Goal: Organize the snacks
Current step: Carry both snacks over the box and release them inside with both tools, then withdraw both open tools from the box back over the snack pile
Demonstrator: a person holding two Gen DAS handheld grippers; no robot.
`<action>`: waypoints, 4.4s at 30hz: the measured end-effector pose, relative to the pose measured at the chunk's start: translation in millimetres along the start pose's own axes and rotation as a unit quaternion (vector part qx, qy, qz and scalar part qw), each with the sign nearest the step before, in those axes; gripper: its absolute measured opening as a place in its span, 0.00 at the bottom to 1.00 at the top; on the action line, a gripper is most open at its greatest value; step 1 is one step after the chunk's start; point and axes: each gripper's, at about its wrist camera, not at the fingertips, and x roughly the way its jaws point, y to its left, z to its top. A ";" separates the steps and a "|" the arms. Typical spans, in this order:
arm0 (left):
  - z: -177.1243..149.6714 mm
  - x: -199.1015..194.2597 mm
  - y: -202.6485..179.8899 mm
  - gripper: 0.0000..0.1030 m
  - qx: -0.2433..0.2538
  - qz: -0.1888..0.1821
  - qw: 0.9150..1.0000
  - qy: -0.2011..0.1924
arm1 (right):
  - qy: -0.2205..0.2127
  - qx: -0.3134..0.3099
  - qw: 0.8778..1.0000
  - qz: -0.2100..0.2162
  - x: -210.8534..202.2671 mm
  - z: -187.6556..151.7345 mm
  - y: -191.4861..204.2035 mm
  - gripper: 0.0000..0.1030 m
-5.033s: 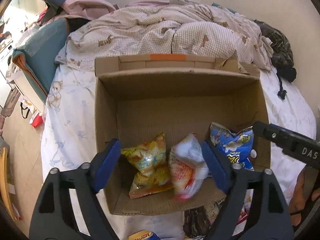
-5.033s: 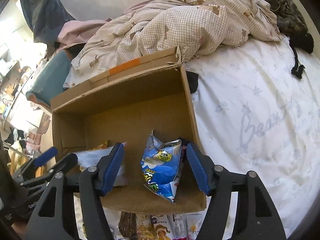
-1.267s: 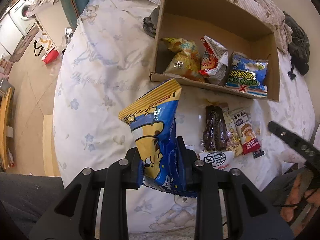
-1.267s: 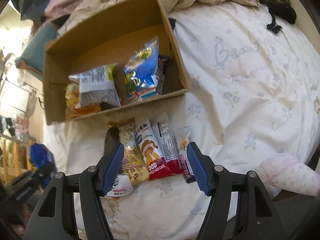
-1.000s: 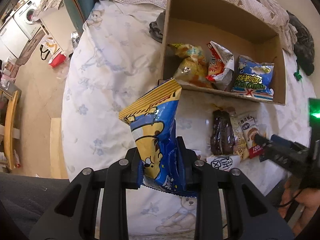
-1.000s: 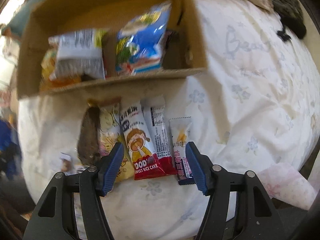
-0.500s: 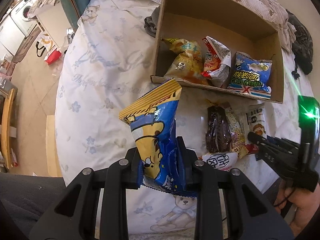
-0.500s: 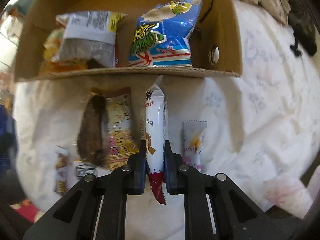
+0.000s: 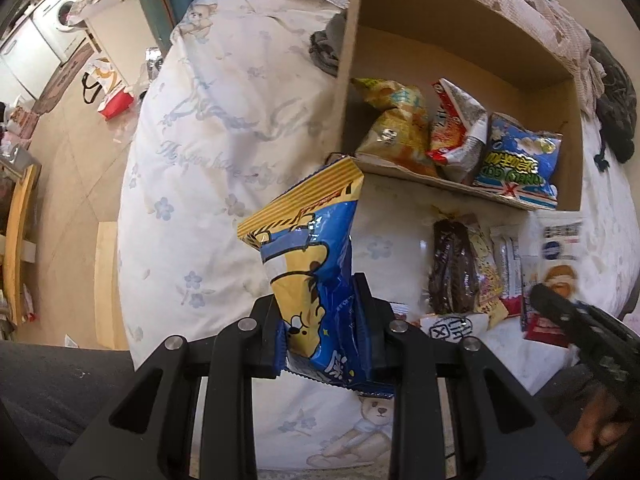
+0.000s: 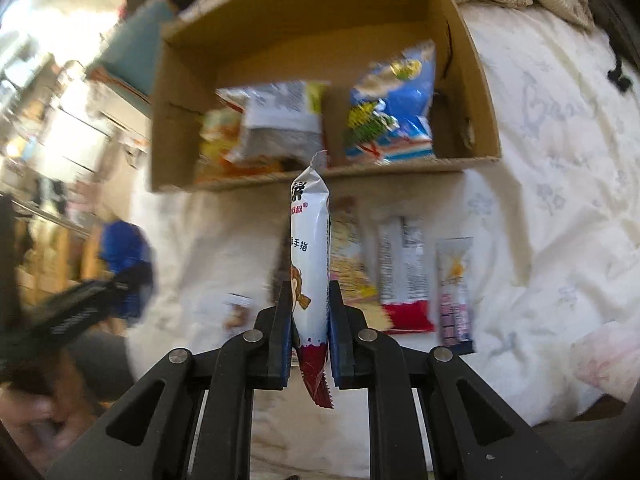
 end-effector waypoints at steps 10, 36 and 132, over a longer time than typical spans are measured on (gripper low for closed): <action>-0.7 -8.3 7.9 0.23 -0.002 0.027 0.999 -0.030 | -0.073 -0.012 0.992 0.100 -36.5 0.5 10.8 0.15; 70.1 -85.0 -30.2 0.23 0.065 0.058 0.980 -0.180 | -0.138 0.019 0.984 0.113 -53.1 52.5 9.1 0.15; 38.9 -85.9 -14.9 0.96 0.053 -0.014 0.980 -0.192 | -0.135 0.096 0.986 0.030 -57.6 41.3 -34.1 0.80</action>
